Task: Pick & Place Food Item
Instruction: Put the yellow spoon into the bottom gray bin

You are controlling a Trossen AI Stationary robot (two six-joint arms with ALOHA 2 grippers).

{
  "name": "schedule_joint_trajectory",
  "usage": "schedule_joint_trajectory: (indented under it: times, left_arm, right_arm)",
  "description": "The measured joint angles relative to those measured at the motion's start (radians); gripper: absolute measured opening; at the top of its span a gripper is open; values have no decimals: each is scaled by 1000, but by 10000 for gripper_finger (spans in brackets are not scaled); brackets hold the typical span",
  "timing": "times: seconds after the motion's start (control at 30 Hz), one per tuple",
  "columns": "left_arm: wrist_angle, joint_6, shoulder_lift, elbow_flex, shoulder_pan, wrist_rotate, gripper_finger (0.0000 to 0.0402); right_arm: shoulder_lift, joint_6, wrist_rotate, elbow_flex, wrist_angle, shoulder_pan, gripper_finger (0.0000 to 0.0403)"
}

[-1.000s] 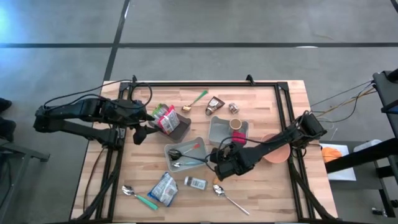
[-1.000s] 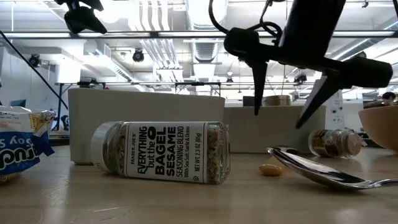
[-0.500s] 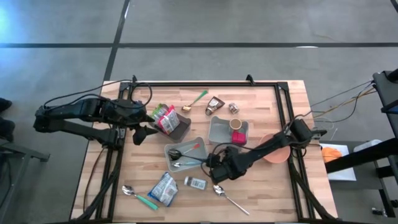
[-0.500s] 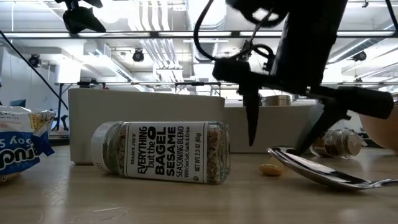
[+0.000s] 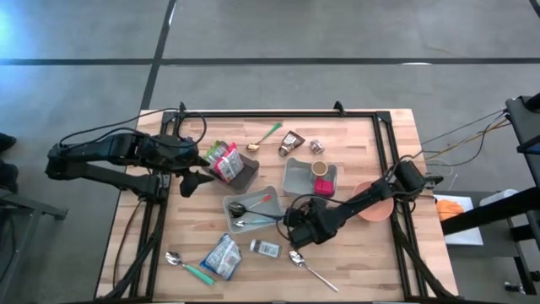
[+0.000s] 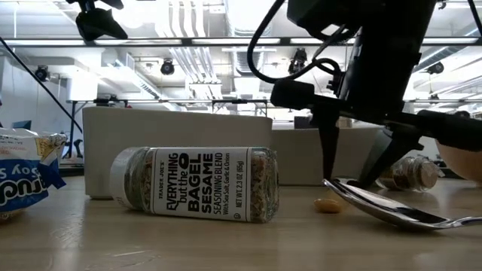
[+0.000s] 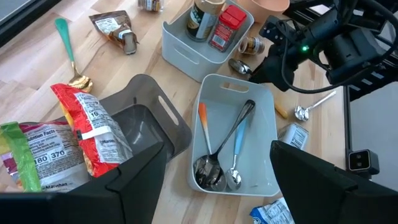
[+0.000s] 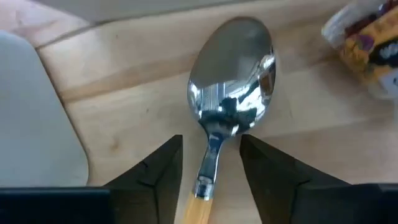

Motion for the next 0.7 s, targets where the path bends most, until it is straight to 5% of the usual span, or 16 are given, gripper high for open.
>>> schedule_joint_trajectory:
  times: [0.53, 0.7]
  left_arm:
    - [0, -20, 0, 0, 0, 0, 292]
    - [0, -35, 0, 0, 0, 3, 292]
  right_arm:
    - [1, -117, 74, -51, 30, -23, 21]
    - [2, -143, 80, -53, 61, -26, 17]
